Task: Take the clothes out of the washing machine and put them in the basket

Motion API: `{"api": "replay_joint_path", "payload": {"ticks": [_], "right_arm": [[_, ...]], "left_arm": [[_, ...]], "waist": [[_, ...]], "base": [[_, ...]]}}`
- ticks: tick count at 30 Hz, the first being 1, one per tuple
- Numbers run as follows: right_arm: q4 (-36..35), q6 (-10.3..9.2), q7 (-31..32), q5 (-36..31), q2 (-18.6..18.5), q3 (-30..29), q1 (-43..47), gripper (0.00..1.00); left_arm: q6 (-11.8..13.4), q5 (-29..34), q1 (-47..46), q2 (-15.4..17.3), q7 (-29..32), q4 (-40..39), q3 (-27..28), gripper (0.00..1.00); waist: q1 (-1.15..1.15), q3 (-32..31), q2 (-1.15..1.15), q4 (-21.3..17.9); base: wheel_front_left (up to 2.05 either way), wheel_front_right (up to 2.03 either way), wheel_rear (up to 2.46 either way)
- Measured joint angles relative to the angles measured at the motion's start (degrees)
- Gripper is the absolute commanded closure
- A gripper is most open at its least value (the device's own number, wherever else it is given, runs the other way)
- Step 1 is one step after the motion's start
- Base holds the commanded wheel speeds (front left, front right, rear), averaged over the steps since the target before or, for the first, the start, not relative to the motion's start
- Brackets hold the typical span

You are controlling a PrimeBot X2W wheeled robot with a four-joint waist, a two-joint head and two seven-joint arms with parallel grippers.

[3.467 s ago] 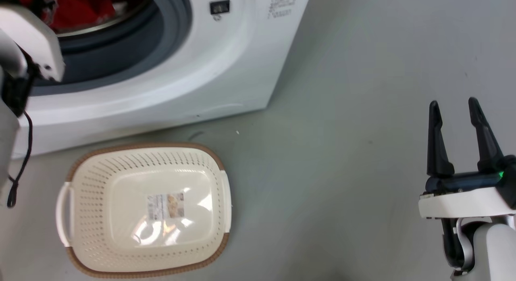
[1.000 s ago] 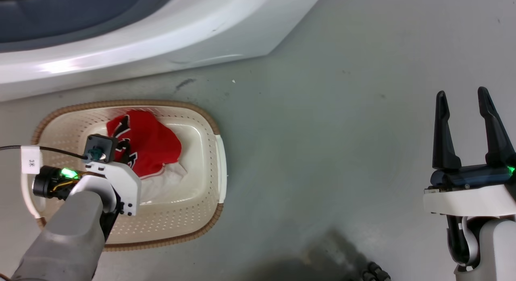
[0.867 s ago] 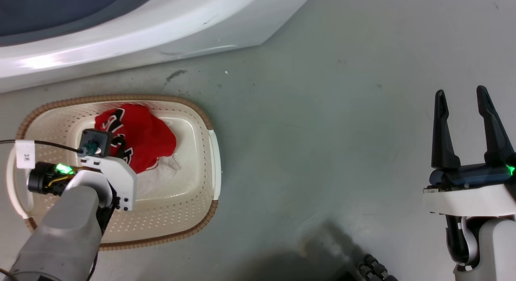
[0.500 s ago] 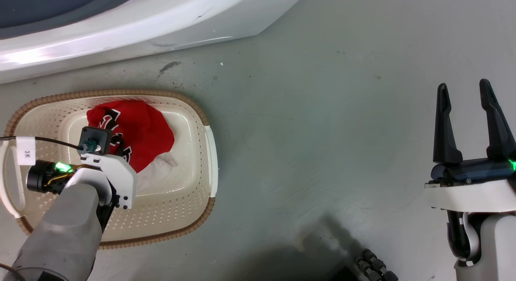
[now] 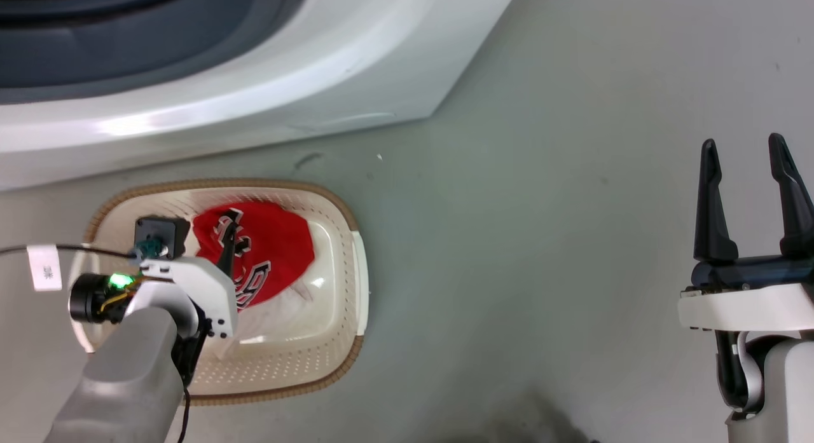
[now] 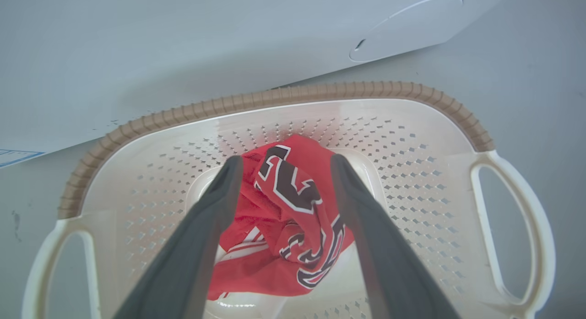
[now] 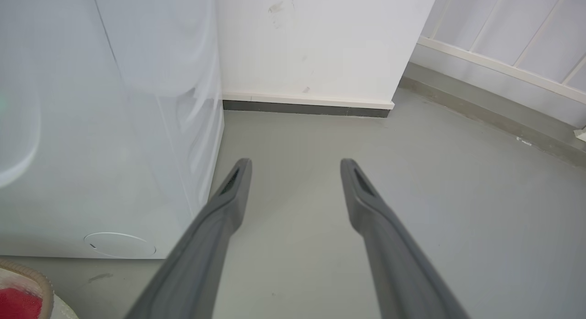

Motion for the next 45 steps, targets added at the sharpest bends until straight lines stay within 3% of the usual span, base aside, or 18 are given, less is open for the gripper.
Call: {"api": "replay_joint_path", "payload": {"ticks": [11,18,24,32,40,45], "right_arm": [[1.5,0.00,0.0,-2.6,0.0,-2.1,2.7,0.00],[2.3,0.00,0.0,-2.6,0.0,-2.0,4.8,0.00],[2.8,0.00,0.0,-2.1,0.0,-0.8,5.7,0.00],[2.9,0.00,0.0,-0.9,0.0,0.6,6.0,0.00],[2.4,0.00,0.0,0.5,0.0,1.2,6.0,0.00],[2.1,0.00,0.0,1.5,0.0,1.8,5.6,0.00]], "left_arm": [[3.0,9.0,15.3,0.3,0.0,-23.7,15.0,0.00],[3.5,15.3,25.0,-2.9,0.0,-36.2,24.4,0.00],[2.5,18.9,28.8,-5.7,0.0,-43.0,29.9,0.00],[0.0,22.6,28.4,-6.4,0.0,-49.0,33.4,0.00],[-1.7,23.3,21.5,-2.7,0.6,-49.9,34.7,0.00],[-3.1,22.9,13.1,1.9,6.1,-48.1,34.5,0.00]], "waist": [[-0.01,-11.2,0.00,4.0],[-0.02,-16.4,0.00,5.8],[-0.02,-19.0,0.00,5.8],[-0.02,-19.3,0.00,3.5],[-0.01,-16.0,0.00,0.8],[-0.01,-12.2,0.00,-1.0]], "base": [[0.00,0.00,0.00],[0.00,0.00,0.00],[0.00,0.00,0.00],[0.00,0.00,0.00],[0.00,0.00,0.00],[0.00,0.00,0.00]]}}
